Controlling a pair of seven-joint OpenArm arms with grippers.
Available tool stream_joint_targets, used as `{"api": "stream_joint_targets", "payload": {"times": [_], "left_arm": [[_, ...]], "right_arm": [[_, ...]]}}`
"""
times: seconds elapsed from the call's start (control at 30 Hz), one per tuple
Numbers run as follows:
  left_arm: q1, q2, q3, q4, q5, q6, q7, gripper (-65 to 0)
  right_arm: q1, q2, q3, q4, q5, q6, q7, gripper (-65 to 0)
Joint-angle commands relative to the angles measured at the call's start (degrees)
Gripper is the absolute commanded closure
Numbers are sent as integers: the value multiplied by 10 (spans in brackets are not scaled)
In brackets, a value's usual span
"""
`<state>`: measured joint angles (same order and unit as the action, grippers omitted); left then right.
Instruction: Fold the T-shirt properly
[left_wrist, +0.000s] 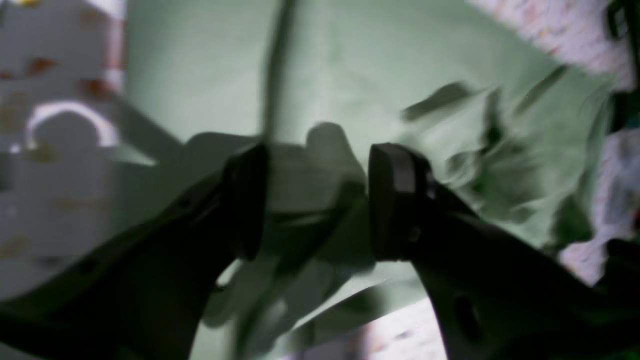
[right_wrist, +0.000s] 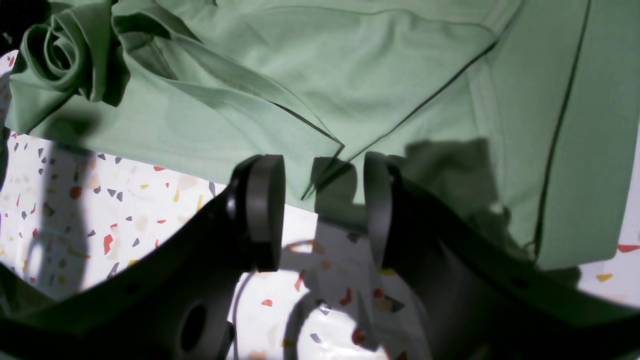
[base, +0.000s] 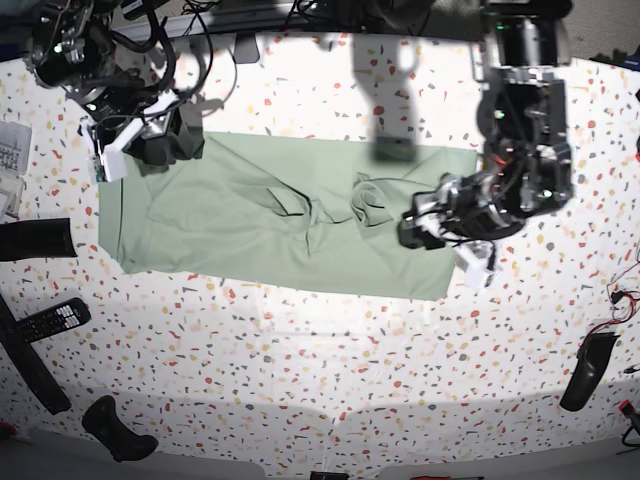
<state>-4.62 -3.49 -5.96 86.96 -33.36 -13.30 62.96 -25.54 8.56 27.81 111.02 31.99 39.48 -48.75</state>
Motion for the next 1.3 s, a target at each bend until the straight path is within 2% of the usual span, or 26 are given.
{"api": "stream_joint_targets", "payload": {"times": [0.0,0.13,0.27,0.4,0.53,0.6,0.67,0.83,0.87,0.97,1.03,1.17,1.27], "left_arm": [[-11,10,1,9,-6,-3,-7,-299],[-11,49,1,9,33,-3,-18,-299],[-16,87,17,9,105,-4,-73,-299],[-48,94,84,9,91,-4,-89,-299],[-86,94,160,9,36,-4,-76,-299],[-101,93,194,9,29,-4,-62,-299],[-114,93,216,9,41,-4,-41,-299],[-128,91,225,9,133,-4,4,-299],[-128,89,225,9,151,-4,5,-299],[-127,80,225,9,185,-4,5,-299],[-127,74,225,9,211,-4,4,-299],[-127,63,225,9,275,-3,5,-299],[-127,61,225,12,275,3,12,-299]], "right_arm": [[1,5,2,11,13,5,12,-252],[1,5,2,11,13,5,12,-252],[1,5,2,12,13,5,12,-252],[1,5,2,12,13,5,12,-252],[1,5,2,11,13,5,12,-252],[1,5,2,11,13,5,13,-252],[1,6,2,12,13,5,13,-252],[3,7,2,11,10,5,13,-256],[5,7,2,11,2,5,13,-282],[20,7,2,11,-40,5,14,-414],[32,7,2,11,-69,5,14,-468],[59,7,11,11,-103,-2,22,-468],[83,7,38,7,-114,-70,27,-467]]}}
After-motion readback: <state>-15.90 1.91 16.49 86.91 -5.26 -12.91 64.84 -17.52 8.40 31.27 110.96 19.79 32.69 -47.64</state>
